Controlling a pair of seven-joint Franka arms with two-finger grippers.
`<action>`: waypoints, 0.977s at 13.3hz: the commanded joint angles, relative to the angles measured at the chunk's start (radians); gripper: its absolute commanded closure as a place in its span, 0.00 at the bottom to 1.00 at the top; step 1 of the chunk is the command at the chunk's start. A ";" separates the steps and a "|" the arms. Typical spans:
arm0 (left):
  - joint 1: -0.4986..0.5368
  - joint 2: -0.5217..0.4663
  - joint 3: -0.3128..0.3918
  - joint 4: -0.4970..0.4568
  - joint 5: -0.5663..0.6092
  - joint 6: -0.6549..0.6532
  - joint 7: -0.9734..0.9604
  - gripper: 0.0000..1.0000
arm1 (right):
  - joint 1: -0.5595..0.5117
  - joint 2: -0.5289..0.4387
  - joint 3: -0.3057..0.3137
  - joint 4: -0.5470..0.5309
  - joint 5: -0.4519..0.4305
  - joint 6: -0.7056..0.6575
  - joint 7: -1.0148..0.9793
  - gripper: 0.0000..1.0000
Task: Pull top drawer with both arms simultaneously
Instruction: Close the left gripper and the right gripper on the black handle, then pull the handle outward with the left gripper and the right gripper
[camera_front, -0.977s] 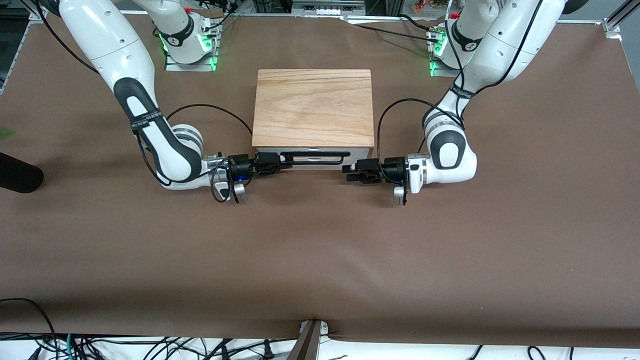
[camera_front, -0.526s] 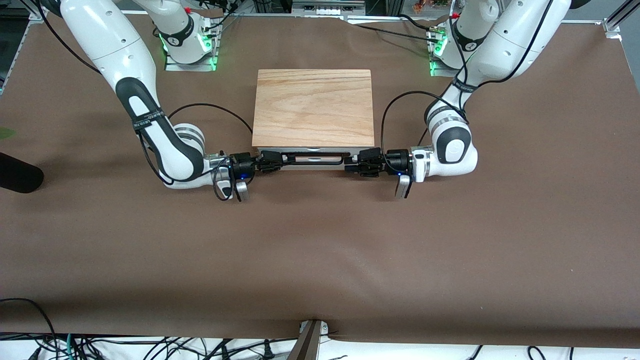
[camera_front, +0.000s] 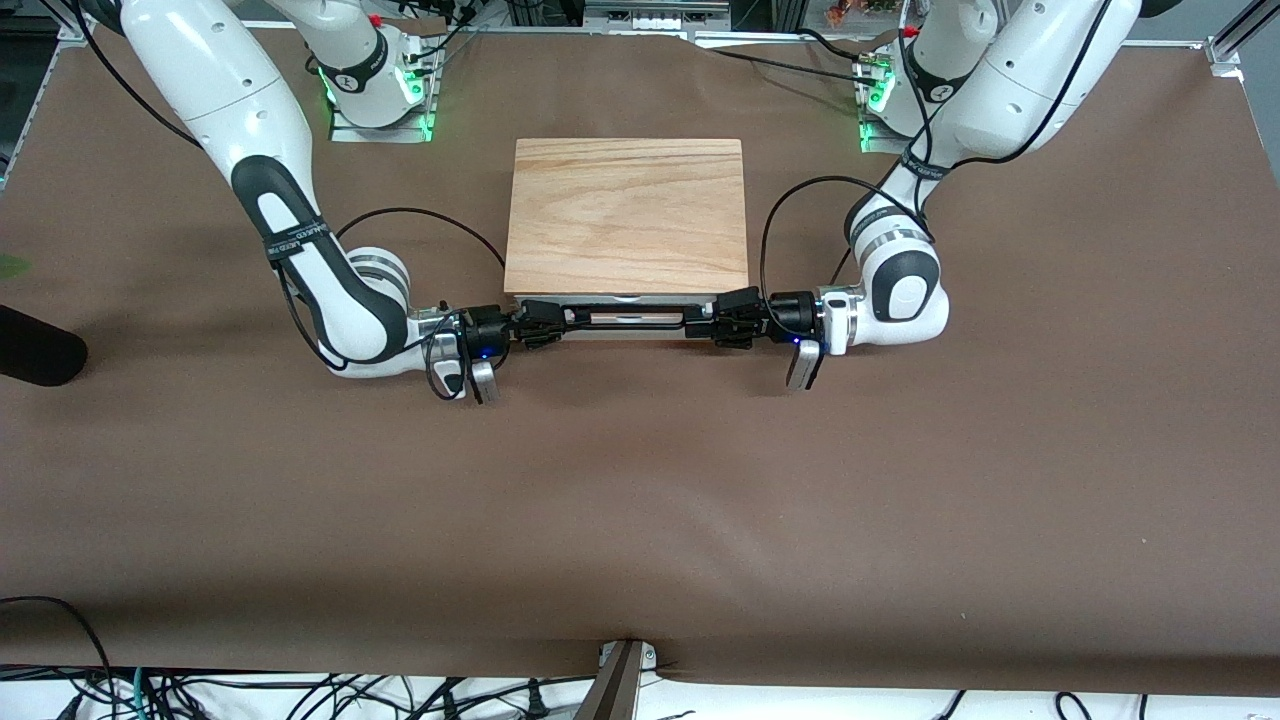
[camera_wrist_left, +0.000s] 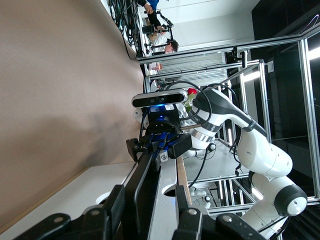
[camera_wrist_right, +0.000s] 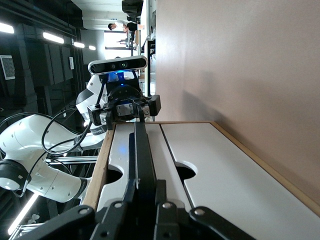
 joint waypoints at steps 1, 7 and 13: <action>0.002 0.018 -0.015 -0.027 -0.029 -0.022 0.072 0.51 | -0.003 0.003 0.011 -0.004 0.019 0.004 0.007 0.96; -0.009 0.033 -0.035 -0.026 -0.084 -0.021 0.072 0.52 | -0.003 0.006 0.011 0.000 0.022 0.007 0.008 0.96; -0.015 0.047 -0.038 -0.030 -0.089 -0.016 0.072 0.55 | -0.003 0.008 0.009 0.000 0.029 0.005 0.007 0.96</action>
